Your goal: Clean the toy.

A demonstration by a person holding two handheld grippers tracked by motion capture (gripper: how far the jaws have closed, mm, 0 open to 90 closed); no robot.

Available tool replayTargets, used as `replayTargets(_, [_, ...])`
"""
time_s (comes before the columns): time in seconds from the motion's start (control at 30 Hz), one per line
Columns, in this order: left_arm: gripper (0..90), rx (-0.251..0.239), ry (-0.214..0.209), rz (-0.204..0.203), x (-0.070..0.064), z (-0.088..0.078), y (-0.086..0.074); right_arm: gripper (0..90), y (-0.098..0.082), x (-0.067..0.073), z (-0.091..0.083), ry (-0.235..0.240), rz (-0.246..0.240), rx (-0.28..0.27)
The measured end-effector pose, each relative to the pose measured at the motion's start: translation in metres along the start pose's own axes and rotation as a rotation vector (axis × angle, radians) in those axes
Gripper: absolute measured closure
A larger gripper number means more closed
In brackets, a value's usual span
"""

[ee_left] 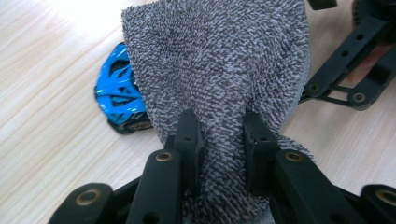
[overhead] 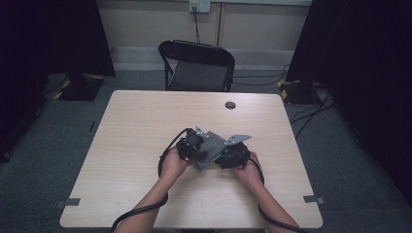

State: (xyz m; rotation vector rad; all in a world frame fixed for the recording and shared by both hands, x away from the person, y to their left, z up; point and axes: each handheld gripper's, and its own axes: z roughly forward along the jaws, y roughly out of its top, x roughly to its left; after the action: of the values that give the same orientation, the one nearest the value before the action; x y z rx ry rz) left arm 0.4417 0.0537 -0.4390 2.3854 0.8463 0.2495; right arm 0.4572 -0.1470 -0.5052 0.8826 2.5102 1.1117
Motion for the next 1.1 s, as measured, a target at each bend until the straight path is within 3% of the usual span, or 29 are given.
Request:
replayTargets(0.4, [71.7, 0.038, -0.027, 0.049, -0.009, 0.01, 0.008, 23.8, 0.0, 0.0, 0.0, -0.001, 0.0, -0.002])
replayTargets(0.63, [71.7, 0.051, -0.027, 0.05, -0.007, 0.013, 0.008, 23.8, 0.0, 0.0, 0.0, -0.001, -0.001, -0.001])
replayTargets(1.1, [71.7, 0.058, -0.01, 0.002, 0.008, 0.012, 0.002, 23.8, 0.0, 0.0, 0.0, 0.0, 0.0, 0.001])
